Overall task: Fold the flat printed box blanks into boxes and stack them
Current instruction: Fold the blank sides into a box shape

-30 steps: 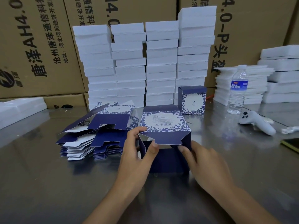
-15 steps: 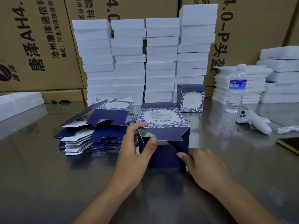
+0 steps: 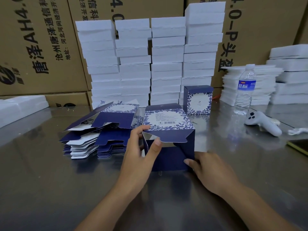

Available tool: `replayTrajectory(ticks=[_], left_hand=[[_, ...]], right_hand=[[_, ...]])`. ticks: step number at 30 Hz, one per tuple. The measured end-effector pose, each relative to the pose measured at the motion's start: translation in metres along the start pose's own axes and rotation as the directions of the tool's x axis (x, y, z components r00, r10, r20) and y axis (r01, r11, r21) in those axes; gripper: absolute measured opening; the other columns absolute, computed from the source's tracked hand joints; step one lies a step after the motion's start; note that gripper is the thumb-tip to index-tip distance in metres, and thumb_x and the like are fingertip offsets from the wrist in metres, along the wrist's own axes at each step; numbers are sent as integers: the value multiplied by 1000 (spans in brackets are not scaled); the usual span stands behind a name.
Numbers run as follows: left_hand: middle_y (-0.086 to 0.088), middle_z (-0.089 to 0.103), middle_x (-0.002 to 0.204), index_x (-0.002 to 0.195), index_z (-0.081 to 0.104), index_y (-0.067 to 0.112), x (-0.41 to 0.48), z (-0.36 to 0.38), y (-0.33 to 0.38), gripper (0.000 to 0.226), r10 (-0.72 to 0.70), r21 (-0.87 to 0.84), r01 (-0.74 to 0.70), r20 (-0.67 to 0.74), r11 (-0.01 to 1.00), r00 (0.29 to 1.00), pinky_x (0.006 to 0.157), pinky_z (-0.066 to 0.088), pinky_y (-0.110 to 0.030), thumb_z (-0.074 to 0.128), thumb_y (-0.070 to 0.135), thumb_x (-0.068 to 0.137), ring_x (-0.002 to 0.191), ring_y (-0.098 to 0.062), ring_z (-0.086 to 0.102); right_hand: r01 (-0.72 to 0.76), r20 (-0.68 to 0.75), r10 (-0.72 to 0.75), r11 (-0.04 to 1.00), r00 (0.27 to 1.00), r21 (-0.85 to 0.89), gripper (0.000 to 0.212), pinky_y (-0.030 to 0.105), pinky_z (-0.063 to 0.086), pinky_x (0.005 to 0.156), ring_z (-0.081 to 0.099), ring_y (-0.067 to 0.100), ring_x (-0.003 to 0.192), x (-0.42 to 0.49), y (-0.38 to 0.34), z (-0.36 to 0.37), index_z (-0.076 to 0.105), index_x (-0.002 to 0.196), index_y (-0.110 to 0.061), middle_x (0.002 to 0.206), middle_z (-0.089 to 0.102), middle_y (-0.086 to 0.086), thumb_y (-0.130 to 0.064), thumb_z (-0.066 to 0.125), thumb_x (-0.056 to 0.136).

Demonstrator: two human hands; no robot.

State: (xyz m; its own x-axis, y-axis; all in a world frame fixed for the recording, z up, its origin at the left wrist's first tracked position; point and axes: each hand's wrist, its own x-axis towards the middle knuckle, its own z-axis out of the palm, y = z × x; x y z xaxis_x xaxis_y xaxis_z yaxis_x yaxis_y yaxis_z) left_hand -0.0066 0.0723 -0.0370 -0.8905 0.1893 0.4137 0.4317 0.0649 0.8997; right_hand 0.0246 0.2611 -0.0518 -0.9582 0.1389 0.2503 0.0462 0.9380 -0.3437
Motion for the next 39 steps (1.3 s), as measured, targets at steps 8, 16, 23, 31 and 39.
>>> replayTrajectory(ticks=[8, 16, 23, 31, 39], left_hand=[[13, 56, 115, 102, 47, 60, 6, -10, -3, 42, -30, -79, 28, -25, 996, 999, 69, 44, -10, 49, 71, 62, 95, 4, 58], [21, 55, 115, 108, 46, 53, 7, -10, 0, 50, 13, -50, -15, -28, 999, 1000, 69, 40, -2, 55, 77, 65, 93, 15, 54], [13, 56, 122, 106, 44, 62, 4, -6, -2, 44, 26, 43, -28, 36, 999, 999, 82, 44, -25, 53, 73, 64, 109, -16, 56], [37, 41, 133, 131, 33, 64, 4, -12, -8, 59, 144, 83, -165, 215, 983, 966, 105, 34, -20, 35, 83, 76, 127, 9, 40], [16, 54, 70, 73, 45, 31, 8, -10, -20, 38, 189, 314, -164, -49, 935, 981, 62, 38, -11, 57, 67, 71, 67, -2, 52]], right_hand=[[146, 52, -147, 989, 988, 25, 29, 29, 39, 72, 42, 15, 91, 0, 1, -3, 36, 72, -28, 81, 50, -7, -38, 41, 98], [49, -82, -57, 994, 995, -96, 33, 29, 30, 66, 46, 14, 84, 2, -1, -6, 39, 91, -30, 83, 46, -14, -62, 45, 86], [365, -531, -230, 917, 816, 163, 54, 31, 40, 96, 47, 15, 120, 4, -15, -12, 54, 128, -27, 130, 49, -6, -51, 61, 81], [407, -670, -26, 812, 742, 418, 9, 12, 39, 77, 57, 11, 88, 8, -17, -20, 62, 81, -40, 88, 56, -16, -47, 55, 81], [447, -702, -33, 791, 712, 417, 30, 8, 32, 73, 51, 19, 80, 9, -20, -18, 64, 74, -23, 77, 54, -9, -47, 49, 84]])
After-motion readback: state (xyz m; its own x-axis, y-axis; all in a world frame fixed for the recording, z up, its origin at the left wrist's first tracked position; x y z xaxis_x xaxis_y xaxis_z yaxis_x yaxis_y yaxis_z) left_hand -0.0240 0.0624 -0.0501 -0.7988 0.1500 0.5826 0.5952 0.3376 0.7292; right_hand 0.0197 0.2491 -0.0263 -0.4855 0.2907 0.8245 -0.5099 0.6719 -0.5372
